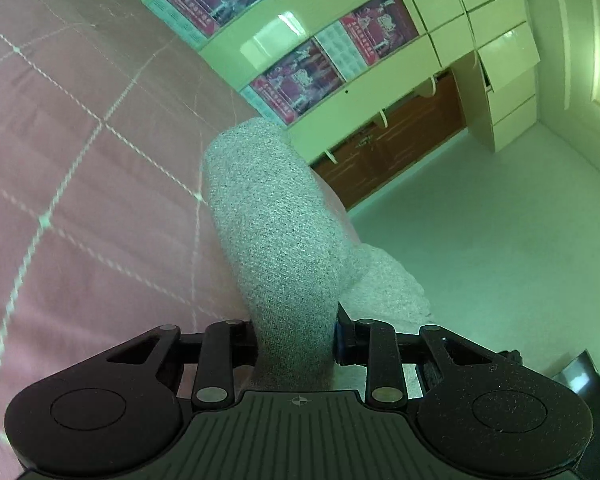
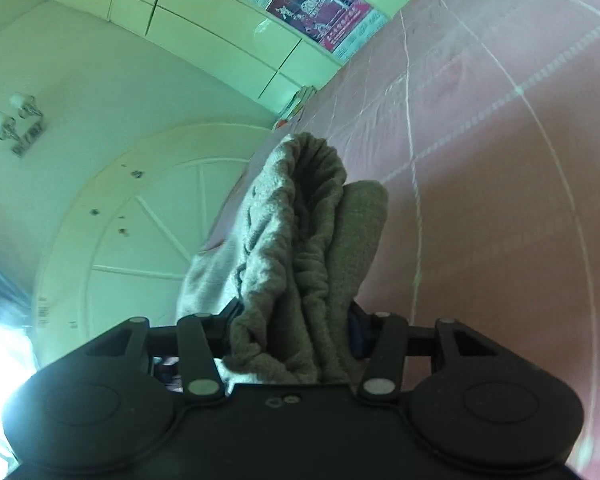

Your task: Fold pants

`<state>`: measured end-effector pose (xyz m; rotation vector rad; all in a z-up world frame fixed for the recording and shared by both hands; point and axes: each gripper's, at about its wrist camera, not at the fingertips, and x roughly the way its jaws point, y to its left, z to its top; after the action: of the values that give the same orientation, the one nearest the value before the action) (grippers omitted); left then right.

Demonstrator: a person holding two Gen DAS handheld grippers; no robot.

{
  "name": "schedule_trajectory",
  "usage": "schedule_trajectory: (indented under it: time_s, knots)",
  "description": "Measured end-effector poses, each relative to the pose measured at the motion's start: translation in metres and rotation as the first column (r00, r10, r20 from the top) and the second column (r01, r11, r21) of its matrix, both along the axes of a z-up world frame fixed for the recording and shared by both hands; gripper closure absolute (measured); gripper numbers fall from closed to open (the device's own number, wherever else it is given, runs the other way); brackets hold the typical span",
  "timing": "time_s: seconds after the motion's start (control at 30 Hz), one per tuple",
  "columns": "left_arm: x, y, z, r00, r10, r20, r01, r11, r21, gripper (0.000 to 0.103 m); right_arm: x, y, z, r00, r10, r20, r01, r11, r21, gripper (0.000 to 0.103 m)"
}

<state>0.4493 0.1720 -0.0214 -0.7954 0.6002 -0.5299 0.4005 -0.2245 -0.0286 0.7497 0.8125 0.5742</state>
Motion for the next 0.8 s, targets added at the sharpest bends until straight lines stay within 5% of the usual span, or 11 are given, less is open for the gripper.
schedule_trajectory:
  time_s: [0.03, 0.07, 0.1, 0.13, 0.23, 0.37, 0.43, 0.47, 0.6, 0.67, 0.8]
  knots:
    - [0.014, 0.009, -0.006, 0.999, 0.047, -0.005, -0.047, 0.999, 0.015, 0.036, 0.011, 0.003, -0.014, 1.000, -0.024, 0.001, 0.024, 0.998, -0.054, 0.027]
    - [0.021, 0.015, -0.018, 0.990, 0.128, -0.052, -0.126, 0.991, 0.052, 0.006, 0.019, 0.004, -0.031, 0.994, -0.090, -0.067, 0.083, 0.991, -0.104, 0.015]
    - [0.027, 0.021, -0.034, 0.966, 0.227, -0.127, -0.213, 0.970, 0.118, 0.001, 0.022, 0.006, -0.046, 0.979, -0.146, -0.144, 0.123, 0.980, -0.159, 0.024]
    - [0.032, 0.022, -0.048, 0.955, 0.238, -0.174, -0.214, 0.966, 0.149, 0.000, 0.020, 0.009, -0.055, 0.978, -0.146, -0.146, 0.119, 0.977, -0.178, 0.031]
    - [0.020, 0.007, -0.058, 0.987, 0.162, -0.022, -0.151, 0.957, 0.247, 0.000, 0.001, 0.006, -0.061, 0.982, -0.167, -0.084, 0.156, 0.981, -0.115, 0.028]
    - [0.007, -0.013, -0.040, 0.986, 0.166, 0.035, -0.168, 0.933, 0.318, 0.000, -0.013, 0.002, -0.053, 0.983, -0.182, -0.015, 0.180, 0.980, -0.084, 0.030]
    - [0.012, -0.021, -0.035, 0.978, 0.207, -0.002, -0.175, 0.834, 0.523, 0.000, -0.004, 0.008, -0.064, 0.982, -0.168, -0.083, 0.149, 0.968, -0.204, 0.031]
    - [0.015, -0.027, -0.037, 0.980, 0.199, 0.002, -0.166, 0.810, 0.562, 0.000, -0.005, 0.008, -0.062, 0.981, -0.175, -0.084, 0.154, 0.966, -0.210, 0.031]
    - [-0.017, -0.019, -0.014, 0.970, 0.239, 0.037, -0.214, 0.778, 0.591, 0.000, -0.036, 0.003, -0.023, 0.983, -0.183, 0.007, 0.180, 0.959, -0.219, 0.024]
    - [-0.050, -0.016, -0.005, 0.961, 0.263, 0.084, -0.259, 0.753, 0.605, 0.000, -0.063, -0.005, -0.008, 0.984, -0.167, 0.070, 0.179, 0.951, -0.253, 0.007]
    - [-0.145, 0.013, -0.010, 0.944, 0.310, 0.114, -0.312, 0.721, 0.619, 0.000, -0.124, -0.030, 0.008, 0.982, -0.161, 0.104, 0.183, 0.945, -0.269, 0.005]
